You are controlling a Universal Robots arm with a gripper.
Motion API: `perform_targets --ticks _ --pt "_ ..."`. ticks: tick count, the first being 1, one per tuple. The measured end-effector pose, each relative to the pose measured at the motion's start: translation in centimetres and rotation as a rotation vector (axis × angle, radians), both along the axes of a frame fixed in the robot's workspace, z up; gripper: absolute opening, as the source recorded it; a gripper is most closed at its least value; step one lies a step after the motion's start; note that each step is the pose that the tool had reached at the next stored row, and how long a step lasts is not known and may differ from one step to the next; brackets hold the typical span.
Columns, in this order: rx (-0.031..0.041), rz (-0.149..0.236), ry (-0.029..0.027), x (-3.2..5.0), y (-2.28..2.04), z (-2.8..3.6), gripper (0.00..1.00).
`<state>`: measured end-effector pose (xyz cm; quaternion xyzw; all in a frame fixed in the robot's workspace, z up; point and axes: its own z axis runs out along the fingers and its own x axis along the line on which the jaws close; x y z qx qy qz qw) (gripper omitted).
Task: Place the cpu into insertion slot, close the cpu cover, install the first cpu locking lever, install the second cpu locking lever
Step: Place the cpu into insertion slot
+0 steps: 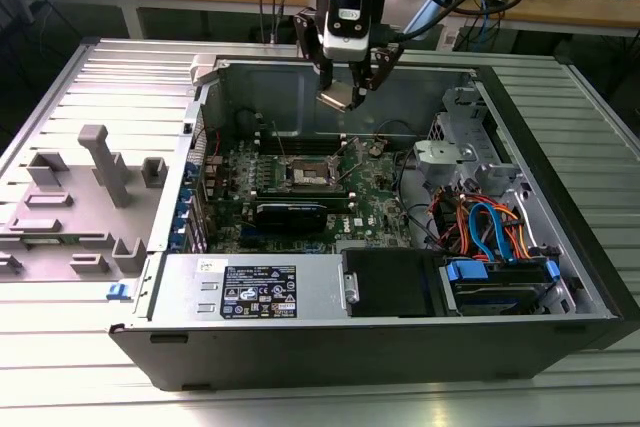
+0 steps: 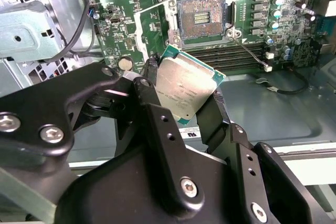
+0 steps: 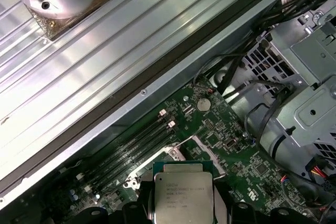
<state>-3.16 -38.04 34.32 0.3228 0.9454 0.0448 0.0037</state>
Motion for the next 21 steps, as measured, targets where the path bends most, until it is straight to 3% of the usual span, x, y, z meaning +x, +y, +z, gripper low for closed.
perform_targets --ticks 9,17,21 --pt "0.0 -0.004 0.0 -0.05 0.0 0.0 0.54" --pt "0.0 -0.076 0.0 -0.09 0.0 -0.04 0.54" --pt "0.0 -0.085 -0.0001 -0.82 0.0 -0.08 0.54"
